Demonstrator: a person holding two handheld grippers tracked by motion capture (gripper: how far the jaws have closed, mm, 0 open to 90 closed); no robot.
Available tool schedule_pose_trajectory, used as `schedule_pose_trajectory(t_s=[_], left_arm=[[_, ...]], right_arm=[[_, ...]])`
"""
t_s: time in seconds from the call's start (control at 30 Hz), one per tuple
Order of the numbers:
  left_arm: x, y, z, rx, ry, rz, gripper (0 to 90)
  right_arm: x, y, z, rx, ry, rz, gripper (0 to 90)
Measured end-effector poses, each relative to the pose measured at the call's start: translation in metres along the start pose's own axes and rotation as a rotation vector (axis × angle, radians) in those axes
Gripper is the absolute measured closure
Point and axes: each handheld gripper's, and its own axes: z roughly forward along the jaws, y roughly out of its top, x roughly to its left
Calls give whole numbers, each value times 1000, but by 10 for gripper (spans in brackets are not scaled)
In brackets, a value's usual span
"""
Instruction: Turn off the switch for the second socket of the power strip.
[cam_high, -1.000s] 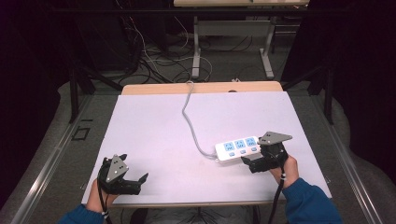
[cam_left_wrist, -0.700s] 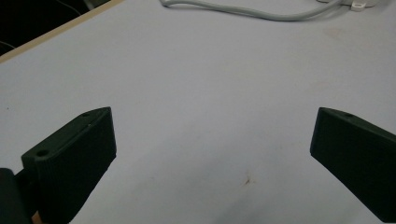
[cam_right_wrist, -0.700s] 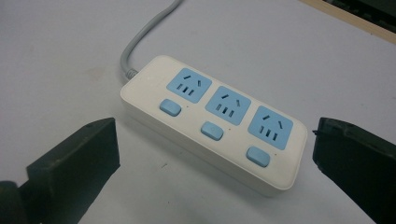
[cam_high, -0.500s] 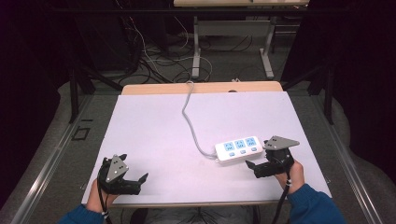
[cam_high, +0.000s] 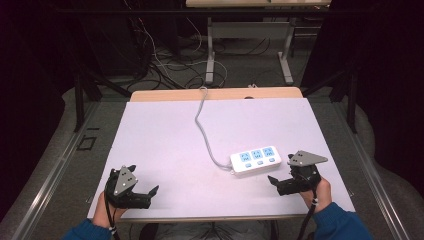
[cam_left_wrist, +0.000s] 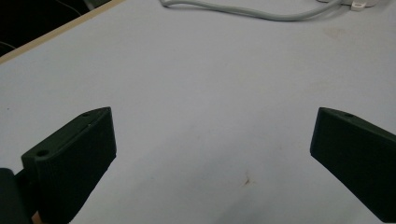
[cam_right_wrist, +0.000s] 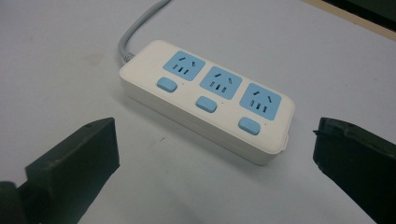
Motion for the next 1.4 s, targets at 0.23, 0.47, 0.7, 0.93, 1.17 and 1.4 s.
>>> schedule_pose_trajectory(t_s=[0.23, 0.47, 0.7, 0.93, 1.17, 1.4], left_arm=[[0, 0, 1, -3, 7, 2, 2], [0, 0, 1, -4, 3, 1, 2], [0, 0, 1, -2, 7, 3, 2], [1, 0, 0, 6, 9, 13, 2], [0, 0, 1, 5, 2, 3, 2], [0, 0, 1, 6, 2, 3, 2]], right_arm=[[-3, -7, -5, -8, -4, 16, 0], [-4, -13, -9, -11, -19, 25, 0], [-6, -18, -13, -16, -25, 42, 0], [-7, -24, -14, -18, -26, 51, 0], [-8, -30, -17, -21, -21, 47, 0], [-10, -34, -19, -19, -16, 45, 0]])
